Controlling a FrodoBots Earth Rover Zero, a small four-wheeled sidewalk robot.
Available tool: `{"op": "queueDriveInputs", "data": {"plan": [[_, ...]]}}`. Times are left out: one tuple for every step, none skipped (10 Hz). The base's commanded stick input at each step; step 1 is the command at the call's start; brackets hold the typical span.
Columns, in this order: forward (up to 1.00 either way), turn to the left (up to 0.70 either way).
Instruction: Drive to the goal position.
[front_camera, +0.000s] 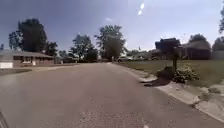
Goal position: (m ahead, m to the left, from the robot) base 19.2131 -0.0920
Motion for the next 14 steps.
{"op": "queueDriveInputs", "data": {"plan": [[0.70, 0.00], [0.70, 0.00], [0.70, 0.00], [0.70, 0.00], [0.70, 0.00], [0.70, 0.00], [0.70, 0.00], [0.70, 0.00], [0.70, 0.00], [0.70, 0.00], [0.70, 0.00], [0.70, 0.00], [0.70, 0.00], [0.70, 0.00]]}}
